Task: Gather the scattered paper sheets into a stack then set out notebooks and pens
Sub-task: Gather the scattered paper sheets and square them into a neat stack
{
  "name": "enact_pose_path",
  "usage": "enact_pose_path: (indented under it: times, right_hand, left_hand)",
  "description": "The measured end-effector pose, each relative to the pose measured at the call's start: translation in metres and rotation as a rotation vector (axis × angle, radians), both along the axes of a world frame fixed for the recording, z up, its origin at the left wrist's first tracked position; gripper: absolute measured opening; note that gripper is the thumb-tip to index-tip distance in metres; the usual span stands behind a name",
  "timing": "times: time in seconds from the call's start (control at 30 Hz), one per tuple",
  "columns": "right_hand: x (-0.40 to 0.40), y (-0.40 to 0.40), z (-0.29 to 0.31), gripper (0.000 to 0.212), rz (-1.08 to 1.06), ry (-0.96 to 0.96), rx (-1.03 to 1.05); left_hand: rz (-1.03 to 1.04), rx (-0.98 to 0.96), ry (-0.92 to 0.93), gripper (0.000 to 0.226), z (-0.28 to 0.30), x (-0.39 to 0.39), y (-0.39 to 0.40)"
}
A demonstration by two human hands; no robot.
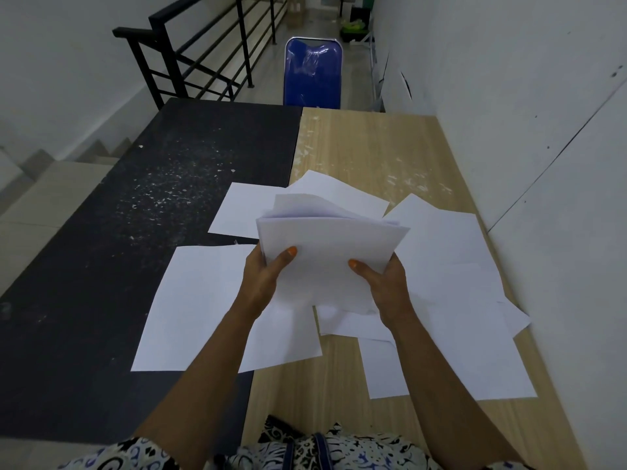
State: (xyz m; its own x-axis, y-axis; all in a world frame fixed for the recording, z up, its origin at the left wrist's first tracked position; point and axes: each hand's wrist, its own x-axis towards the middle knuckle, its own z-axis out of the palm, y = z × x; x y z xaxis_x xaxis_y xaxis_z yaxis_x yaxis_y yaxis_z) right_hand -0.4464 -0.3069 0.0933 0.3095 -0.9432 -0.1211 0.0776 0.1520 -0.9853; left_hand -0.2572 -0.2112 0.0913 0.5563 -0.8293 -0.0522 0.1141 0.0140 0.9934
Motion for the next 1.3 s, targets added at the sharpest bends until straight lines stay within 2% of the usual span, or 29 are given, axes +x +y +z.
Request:
enact_pose_path:
  times: [0.1, 0.23, 0.4, 0.5, 0.57, 0.63, 0.7, 0.83, 0.97, 1.07, 1.17, 1.3]
  right_hand:
    - [-0.001, 0.0, 0.001, 0.038, 0.012, 0.037, -0.034]
    - [-0.006, -0.008, 0.009, 0.041, -0.014, 0.011, -0.1]
    - [-0.001, -0.008, 0.017, 0.044, -0.03, -0.031, -0.083]
    - [0.001, -0.006, 0.019, 0.035, -0.022, -0.048, -0.06]
    - [0.001, -0.005, 0.02, 0.032, -0.018, -0.043, -0.091]
    - [0.0, -0.006, 0.021, 0.033, -0.002, -0.033, -0.121]
    - [-0.001, -0.006, 0.019, 0.033, 0.003, -0.028, -0.106]
    - [0.0, -0.005, 0.016, 0.04, -0.01, -0.007, -0.097]
    - [-0.001, -0.007, 0.011, 0.049, 0.0, 0.001, -0.109]
    - [0.0, -0.008, 0.009, 0.045, 0.013, -0.011, -0.105]
    - [0.001, -0.007, 0.006, 0.037, 0.021, 0.009, -0.107]
    - [0.002, -0.006, -0.001, 0.017, 0.105, 0.066, -0.119]
  left_hand:
    - [0.015, -0.004, -0.009, 0.042, 0.0, -0.001, 0.0]
    - [0.048, -0.053, -0.02, 0.04, 0.007, 0.001, 0.003]
    - [0.1, -0.12, -0.04, 0.062, 0.026, 0.0, -0.002]
    - [0.07, -0.077, -0.053, 0.075, 0.034, -0.002, -0.009]
    - [0.101, -0.063, -0.071, 0.067, 0.039, -0.004, -0.013]
    - [0.184, -0.064, -0.082, 0.038, 0.046, -0.006, -0.019]
    - [0.288, -0.035, -0.103, 0.026, 0.054, -0.009, -0.027]
    - [0.384, 0.032, -0.11, 0.035, 0.063, -0.014, -0.039]
    - [0.44, 0.054, -0.05, 0.02, 0.059, -0.011, -0.043]
    - [0.447, 0.035, 0.004, 0.018, 0.058, -0.008, -0.043]
    - [0.442, 0.094, 0.08, 0.019, 0.057, -0.003, -0.042]
    - [0.429, 0.104, 0.145, 0.02, 0.052, 0.005, -0.041]
